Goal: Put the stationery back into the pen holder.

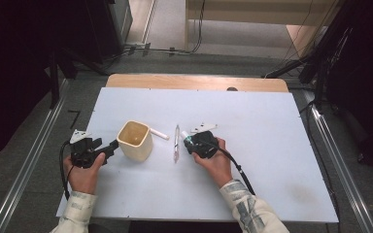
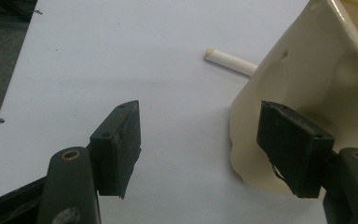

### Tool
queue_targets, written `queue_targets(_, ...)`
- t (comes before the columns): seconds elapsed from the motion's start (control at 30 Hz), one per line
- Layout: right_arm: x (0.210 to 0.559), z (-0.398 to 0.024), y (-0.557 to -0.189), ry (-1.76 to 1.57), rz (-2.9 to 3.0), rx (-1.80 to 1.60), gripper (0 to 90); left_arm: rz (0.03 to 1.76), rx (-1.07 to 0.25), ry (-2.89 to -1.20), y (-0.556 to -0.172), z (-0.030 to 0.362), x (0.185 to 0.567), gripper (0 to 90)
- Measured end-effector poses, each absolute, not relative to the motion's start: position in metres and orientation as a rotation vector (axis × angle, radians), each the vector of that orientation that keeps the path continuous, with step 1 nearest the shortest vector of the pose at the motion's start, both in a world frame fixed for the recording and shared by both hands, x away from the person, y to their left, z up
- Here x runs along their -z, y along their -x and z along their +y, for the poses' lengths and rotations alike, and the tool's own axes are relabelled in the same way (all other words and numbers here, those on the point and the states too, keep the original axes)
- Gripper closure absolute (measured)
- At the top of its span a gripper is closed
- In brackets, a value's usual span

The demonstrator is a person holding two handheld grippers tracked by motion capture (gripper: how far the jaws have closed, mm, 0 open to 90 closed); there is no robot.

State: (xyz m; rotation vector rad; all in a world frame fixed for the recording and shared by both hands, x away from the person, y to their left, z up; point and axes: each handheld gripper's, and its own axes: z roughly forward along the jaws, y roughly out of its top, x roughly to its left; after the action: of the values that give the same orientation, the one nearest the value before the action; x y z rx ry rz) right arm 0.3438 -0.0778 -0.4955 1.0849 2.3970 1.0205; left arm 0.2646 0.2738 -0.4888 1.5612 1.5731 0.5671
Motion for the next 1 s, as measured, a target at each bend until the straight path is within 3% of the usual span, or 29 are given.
queue_targets(1.0,0.448,-0.046,-0.339,-0.949,2.378,-1.193,63.6,1.587,-0.576,-1.561,-0.265,0.276,0.490,31.6)
